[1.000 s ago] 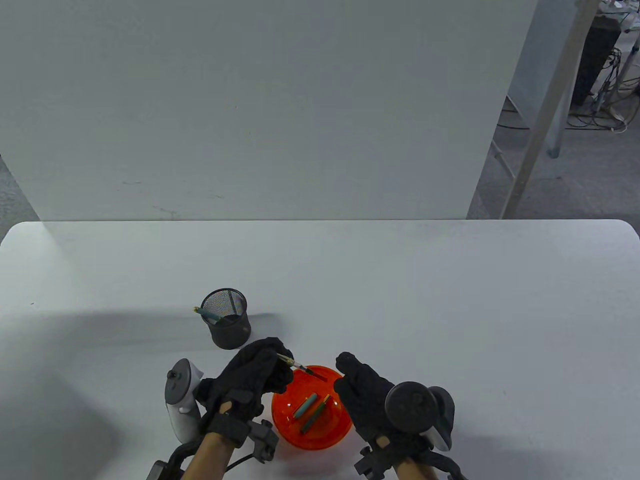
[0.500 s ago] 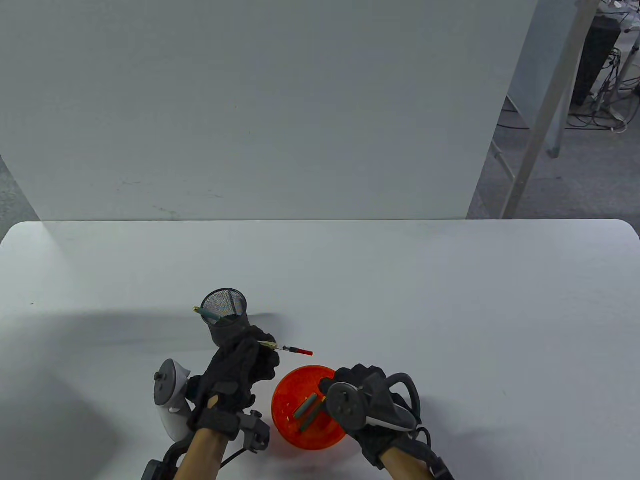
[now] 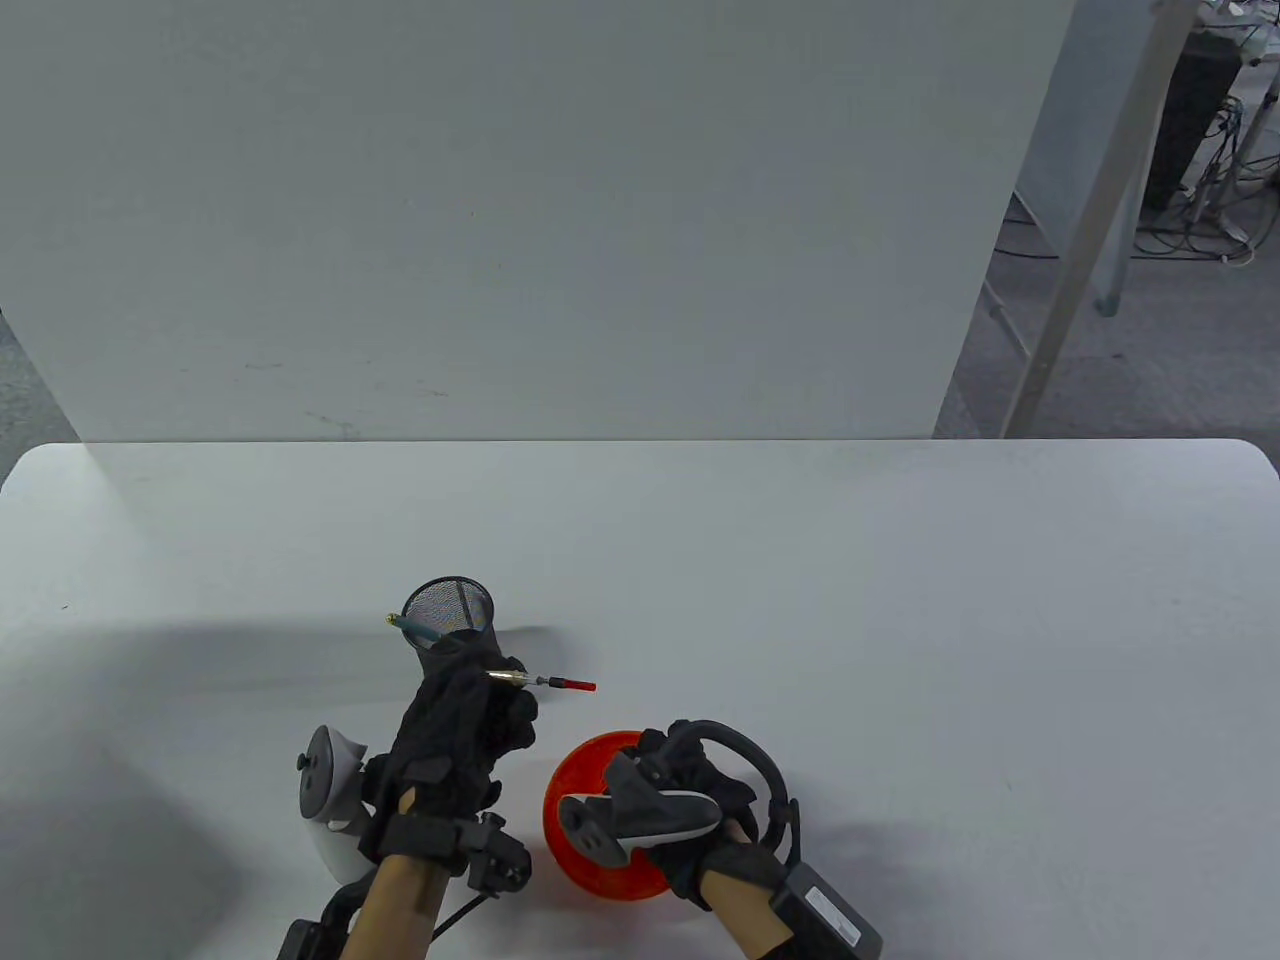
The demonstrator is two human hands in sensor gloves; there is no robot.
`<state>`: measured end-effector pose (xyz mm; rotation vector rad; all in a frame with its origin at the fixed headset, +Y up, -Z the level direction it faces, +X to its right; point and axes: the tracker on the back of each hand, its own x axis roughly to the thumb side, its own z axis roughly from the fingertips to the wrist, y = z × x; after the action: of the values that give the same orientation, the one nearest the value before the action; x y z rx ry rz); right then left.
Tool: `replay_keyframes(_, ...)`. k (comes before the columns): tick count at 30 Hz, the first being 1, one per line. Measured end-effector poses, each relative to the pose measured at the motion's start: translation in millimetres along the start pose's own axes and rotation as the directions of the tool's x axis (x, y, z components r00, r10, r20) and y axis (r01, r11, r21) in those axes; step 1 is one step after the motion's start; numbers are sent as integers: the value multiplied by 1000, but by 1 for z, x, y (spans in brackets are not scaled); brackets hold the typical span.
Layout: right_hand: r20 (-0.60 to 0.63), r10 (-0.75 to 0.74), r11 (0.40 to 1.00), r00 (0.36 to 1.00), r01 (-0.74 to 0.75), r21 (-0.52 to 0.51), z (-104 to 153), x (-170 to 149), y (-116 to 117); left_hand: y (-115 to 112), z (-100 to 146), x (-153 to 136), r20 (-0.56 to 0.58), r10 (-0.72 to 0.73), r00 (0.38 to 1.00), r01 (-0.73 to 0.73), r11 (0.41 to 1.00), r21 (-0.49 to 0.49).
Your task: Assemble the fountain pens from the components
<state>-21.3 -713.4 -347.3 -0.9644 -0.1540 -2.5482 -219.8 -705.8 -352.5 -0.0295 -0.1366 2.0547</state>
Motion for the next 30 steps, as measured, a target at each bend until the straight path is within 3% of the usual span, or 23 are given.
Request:
replay_keyframes(9, 25, 39, 999, 999, -39, -4, 0, 7, 2, 2, -1, -2, -7, -11, 1000, 11, 1000, 3)
replay_keyframes(30, 95, 306, 952, 947, -304, -33, 7, 23, -1, 3, -1, -6, -36, -19, 999, 19, 1000, 18)
